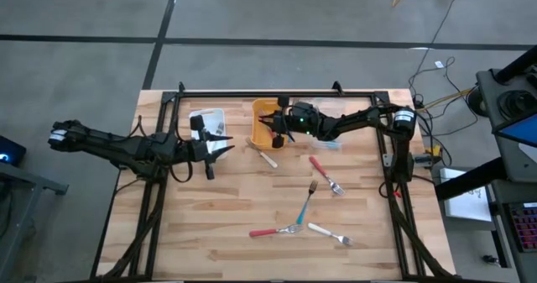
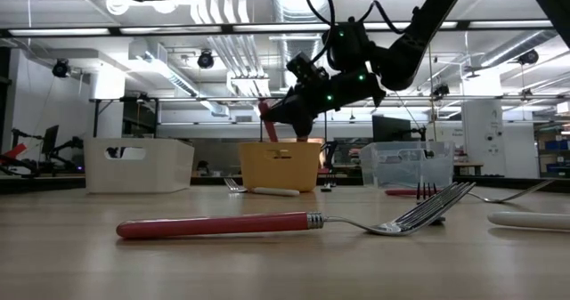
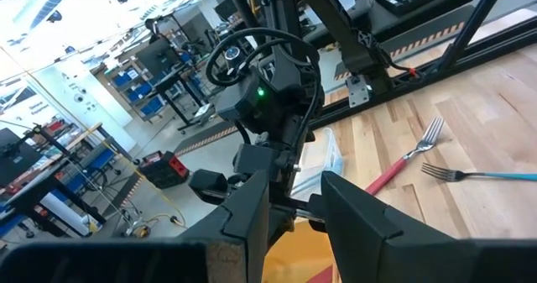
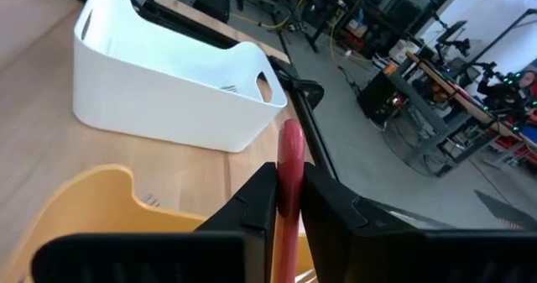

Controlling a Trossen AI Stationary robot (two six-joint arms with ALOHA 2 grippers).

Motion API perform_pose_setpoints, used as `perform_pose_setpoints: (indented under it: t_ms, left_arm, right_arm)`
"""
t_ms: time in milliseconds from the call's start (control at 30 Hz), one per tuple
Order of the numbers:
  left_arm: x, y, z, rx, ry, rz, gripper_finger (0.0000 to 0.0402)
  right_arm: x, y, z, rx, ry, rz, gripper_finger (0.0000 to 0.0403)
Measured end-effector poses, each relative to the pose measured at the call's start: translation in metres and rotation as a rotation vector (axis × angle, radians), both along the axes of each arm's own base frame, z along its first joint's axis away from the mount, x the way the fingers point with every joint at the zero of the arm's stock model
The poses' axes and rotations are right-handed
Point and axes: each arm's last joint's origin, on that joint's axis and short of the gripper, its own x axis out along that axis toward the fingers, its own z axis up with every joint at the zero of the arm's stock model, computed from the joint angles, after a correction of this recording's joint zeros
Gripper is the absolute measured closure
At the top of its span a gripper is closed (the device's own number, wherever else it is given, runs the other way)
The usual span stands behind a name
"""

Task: Sort silverware by color (type)
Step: Put the pink fork into the yellow bin

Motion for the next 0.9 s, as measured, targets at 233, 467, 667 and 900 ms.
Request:
perform_pose_setpoints:
  t_ms: [233,467,667,900]
  left_arm:
    - [0.000,0.000,0.000,0.000,0.002,0.001,0.0309]
    - [0.000,0.000,-0.001,0.001,0.007,0.001,0.0309]
    - [0.000,0.000,-0.001,0.002,0.013,0.001,0.0309]
    - [0.000,0.000,-0.002,0.003,0.017,0.001,0.0309]
  right_arm:
    - [0.000,0.000,-0.001,-0.001,0.008,-0.019,0.0351]
    - [-0.002,0.000,0.007,0.029,-0.007,-0.027,0.0349]
    - [-0.004,0.001,0.010,0.052,-0.005,-0.030,0.0349]
    - [-0.004,0.001,0.009,0.085,0.004,-0.036,0.0348]
